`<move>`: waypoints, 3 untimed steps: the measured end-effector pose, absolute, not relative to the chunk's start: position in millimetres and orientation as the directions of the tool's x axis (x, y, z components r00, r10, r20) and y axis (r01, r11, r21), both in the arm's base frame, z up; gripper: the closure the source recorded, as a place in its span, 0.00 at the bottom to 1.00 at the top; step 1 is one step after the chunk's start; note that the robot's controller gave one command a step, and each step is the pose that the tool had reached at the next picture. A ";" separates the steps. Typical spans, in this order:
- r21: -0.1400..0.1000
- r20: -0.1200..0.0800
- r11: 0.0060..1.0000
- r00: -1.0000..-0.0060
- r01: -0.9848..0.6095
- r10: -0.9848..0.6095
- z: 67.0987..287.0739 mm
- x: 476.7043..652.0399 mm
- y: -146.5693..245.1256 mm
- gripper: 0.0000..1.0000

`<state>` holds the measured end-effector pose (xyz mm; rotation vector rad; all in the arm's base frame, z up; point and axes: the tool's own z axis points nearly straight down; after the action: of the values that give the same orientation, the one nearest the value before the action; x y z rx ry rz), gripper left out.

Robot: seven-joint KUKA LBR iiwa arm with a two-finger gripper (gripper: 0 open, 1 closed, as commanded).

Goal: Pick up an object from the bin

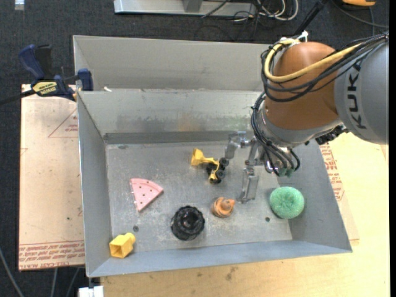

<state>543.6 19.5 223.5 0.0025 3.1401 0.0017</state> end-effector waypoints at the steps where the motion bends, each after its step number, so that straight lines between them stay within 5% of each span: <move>1: 0.001 -0.001 1.000 -1.000 0.002 0.002 223.5 543.6 19.5 0.00; 2: 0.002 -0.006 0.994 -0.994 0.105 0.105 195.4 548.0 21.2 0.00; 3: 0.002 -0.006 0.993 -0.993 0.121 0.121 131.4 568.2 51.1 0.00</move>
Offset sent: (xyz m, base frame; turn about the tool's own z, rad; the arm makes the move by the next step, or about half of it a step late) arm 0.0129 0.0069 -0.1226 0.4262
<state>568.2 51.1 131.4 0.1906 3.1293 0.0025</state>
